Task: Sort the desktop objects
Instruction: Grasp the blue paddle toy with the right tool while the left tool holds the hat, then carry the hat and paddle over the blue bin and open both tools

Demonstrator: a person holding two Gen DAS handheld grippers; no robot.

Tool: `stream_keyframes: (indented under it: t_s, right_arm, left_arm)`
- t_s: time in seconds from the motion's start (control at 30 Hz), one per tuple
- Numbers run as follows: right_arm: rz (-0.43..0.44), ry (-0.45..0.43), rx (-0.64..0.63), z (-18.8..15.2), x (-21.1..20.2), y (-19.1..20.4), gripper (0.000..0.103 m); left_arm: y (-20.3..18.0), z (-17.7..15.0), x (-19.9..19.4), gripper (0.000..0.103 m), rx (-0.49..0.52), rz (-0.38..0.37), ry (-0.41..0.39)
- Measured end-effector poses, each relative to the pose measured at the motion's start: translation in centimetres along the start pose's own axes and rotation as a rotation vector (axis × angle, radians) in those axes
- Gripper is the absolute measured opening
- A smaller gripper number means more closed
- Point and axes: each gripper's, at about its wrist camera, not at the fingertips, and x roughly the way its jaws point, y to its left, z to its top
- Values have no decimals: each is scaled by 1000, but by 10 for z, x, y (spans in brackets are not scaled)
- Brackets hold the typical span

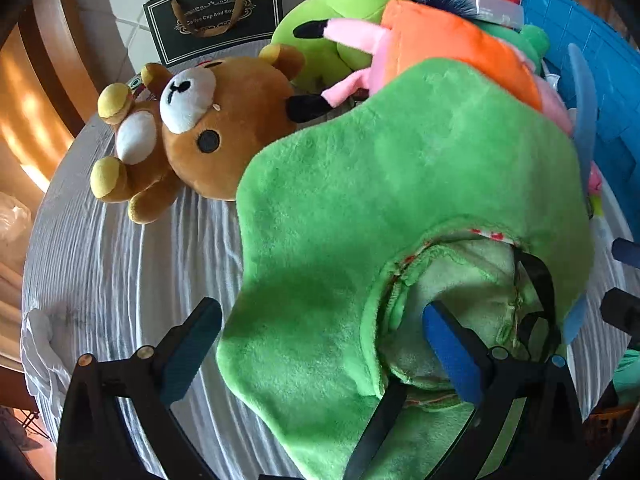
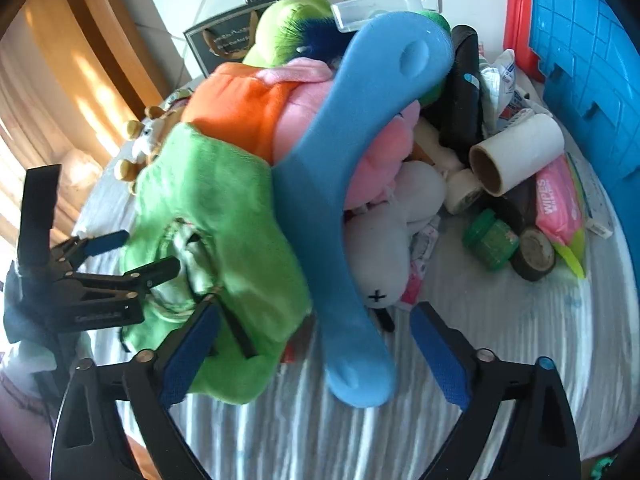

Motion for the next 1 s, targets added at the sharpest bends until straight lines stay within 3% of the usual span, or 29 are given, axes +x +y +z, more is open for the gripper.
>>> stream_keyframes:
  t_s: [0.1,0.13,0.17,0.2,0.23,0.27,0.4,0.43,0.47,0.53,0.6,0.67,0.73,0.77,0.8,0.83,1.0]
  right_arm:
    - [-31,8,-7,2,8,-7,103]
    - [-33,11,-8,2,10,-8,103]
    - [-32,14,-8,3,12,-10,103]
    - [-29,14,-8,4,13,-10,103]
    - [-26,13,-7,4,13,-11,103]
    - [-27,10,-6,4,14,-12,103]
    - [-19,1,-8,7,10,-8,100]
    - [-29,-1,-27,9,10,-4,89]
    - [-33,-1,-42,11,12,0,70]
    - [-26,-12,-62,17,15,10,59]
    - [-48,-31,-85,22,22,18,64]
    - [-87,-40,-119,26,33,24,88]
    - [-122,-50,-153,27,42,30,87]
    - [-141,-58,-167,27,45,32,57]
    - [-152,-67,-167,27,45,33,52]
    - [-90,-70,-225,28,41,32,50]
    - [0,-203,-179,34,-19,30,28]
  left_arm:
    - [6,2,22,102,-39,-35,42]
    - [7,2,27,90,-55,-75,48]
    - [8,2,29,68,-68,-118,50]
    - [7,2,29,54,-75,-140,47]
    - [6,2,24,30,-74,-138,35]
    - [3,1,14,17,-59,-100,9]
    - [12,-4,-40,13,-52,-33,-124]
    - [16,-5,-53,13,-61,-18,-149]
    - [22,-5,-67,13,-69,-7,-181]
    - [30,-5,-85,13,-80,29,-220]
    - [37,-8,-98,13,-92,62,-242]
    - [44,-7,-103,13,-117,86,-253]
    - [50,-7,-105,13,-130,97,-267]
    - [51,-6,-109,13,-133,96,-273]
    - [51,-4,-113,13,-134,95,-278]
    - [50,-4,-117,13,-136,94,-286]
    - [44,3,-145,13,-127,74,-353]
